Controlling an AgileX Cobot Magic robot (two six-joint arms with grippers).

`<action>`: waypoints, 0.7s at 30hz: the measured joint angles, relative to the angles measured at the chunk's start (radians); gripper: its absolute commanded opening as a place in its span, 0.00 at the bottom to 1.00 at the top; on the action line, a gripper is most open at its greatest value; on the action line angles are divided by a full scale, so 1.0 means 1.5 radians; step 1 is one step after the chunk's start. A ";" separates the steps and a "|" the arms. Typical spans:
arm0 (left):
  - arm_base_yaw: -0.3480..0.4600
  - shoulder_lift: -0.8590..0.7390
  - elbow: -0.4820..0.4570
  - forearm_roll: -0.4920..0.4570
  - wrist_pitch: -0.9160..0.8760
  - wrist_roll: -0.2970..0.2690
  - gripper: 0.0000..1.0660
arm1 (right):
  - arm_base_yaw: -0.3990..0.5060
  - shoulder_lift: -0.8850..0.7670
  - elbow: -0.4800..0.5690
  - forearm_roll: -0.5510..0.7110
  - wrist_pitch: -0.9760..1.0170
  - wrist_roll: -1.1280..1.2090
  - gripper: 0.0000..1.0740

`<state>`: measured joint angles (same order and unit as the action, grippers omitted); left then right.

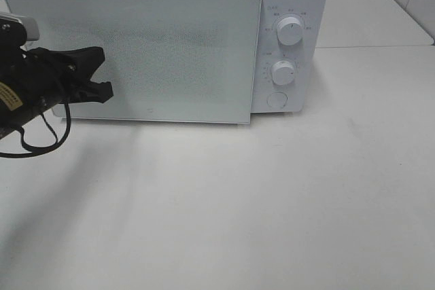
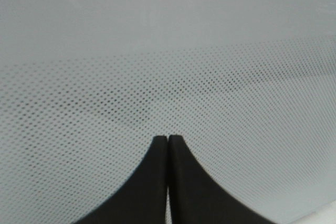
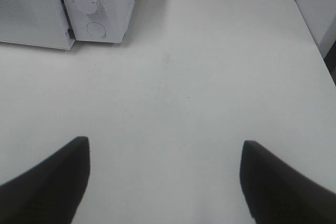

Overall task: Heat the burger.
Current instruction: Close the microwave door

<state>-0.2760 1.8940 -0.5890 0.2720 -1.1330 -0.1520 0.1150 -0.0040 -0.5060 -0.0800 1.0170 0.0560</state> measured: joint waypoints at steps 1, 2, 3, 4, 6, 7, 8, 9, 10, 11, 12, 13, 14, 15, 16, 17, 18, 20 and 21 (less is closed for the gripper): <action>0.000 0.000 0.000 0.000 0.000 0.000 0.00 | 0.000 0.000 0.000 0.000 0.000 0.000 0.71; -0.011 0.010 -0.011 -0.003 0.000 0.000 0.00 | 0.000 0.000 0.000 0.000 0.000 0.000 0.71; -0.020 0.021 -0.024 -0.003 0.001 -0.002 0.00 | 0.000 0.000 0.000 0.000 0.000 0.000 0.71; -0.020 0.021 -0.024 -0.003 0.001 -0.002 0.00 | 0.000 0.000 0.000 0.000 0.000 0.000 0.71; -0.024 0.025 -0.031 -0.004 0.002 -0.002 0.00 | 0.000 0.000 0.000 0.000 0.000 0.000 0.71; -0.031 0.034 -0.044 -0.003 0.006 -0.003 0.00 | 0.000 0.000 0.000 0.000 0.000 0.000 0.71; -0.039 0.043 -0.056 -0.004 0.013 -0.004 0.00 | 0.000 0.000 0.000 0.000 0.000 0.000 0.71; -0.039 0.043 -0.056 -0.004 0.013 -0.004 0.00 | 0.000 0.000 0.000 0.000 0.000 0.000 0.71; -0.042 0.045 -0.063 -0.005 0.018 -0.005 0.00 | 0.000 0.000 0.000 0.000 0.000 0.000 0.71; -0.042 0.045 -0.063 -0.005 0.018 -0.005 0.00 | 0.000 0.000 0.000 0.000 0.000 0.000 0.71; -0.051 0.053 -0.081 -0.008 0.030 -0.007 0.00 | 0.000 0.000 0.000 0.000 0.000 0.000 0.71; -0.059 0.060 -0.097 -0.006 0.037 -0.009 0.00 | 0.000 0.000 0.000 0.000 0.000 0.000 0.71; -0.059 0.060 -0.097 -0.006 0.037 -0.009 0.00 | 0.000 0.000 0.000 0.000 0.000 0.000 0.71; -0.065 0.062 -0.102 -0.005 0.041 -0.011 0.00 | 0.000 0.000 0.000 0.000 0.000 0.000 0.71; -0.065 0.062 -0.102 -0.005 0.041 -0.011 0.00 | 0.000 0.000 0.000 0.000 0.000 0.000 0.71; -0.078 0.071 -0.120 0.001 0.050 -0.012 0.00 | 0.000 0.000 0.000 0.000 0.000 0.000 0.71; -0.090 0.079 -0.137 0.011 0.066 -0.013 0.00 | 0.000 0.000 0.000 0.000 0.000 0.000 0.71; -0.096 0.082 -0.147 0.016 0.071 -0.013 0.00 | 0.000 0.000 0.000 0.000 0.000 0.000 0.71; -0.107 0.093 -0.166 0.029 0.075 -0.013 0.00 | 0.000 0.000 0.000 0.000 0.000 0.000 0.71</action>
<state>-0.4360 2.0330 -0.8380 0.3150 -1.0200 -0.1710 0.1150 -0.0040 -0.5060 -0.0800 1.0170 0.0560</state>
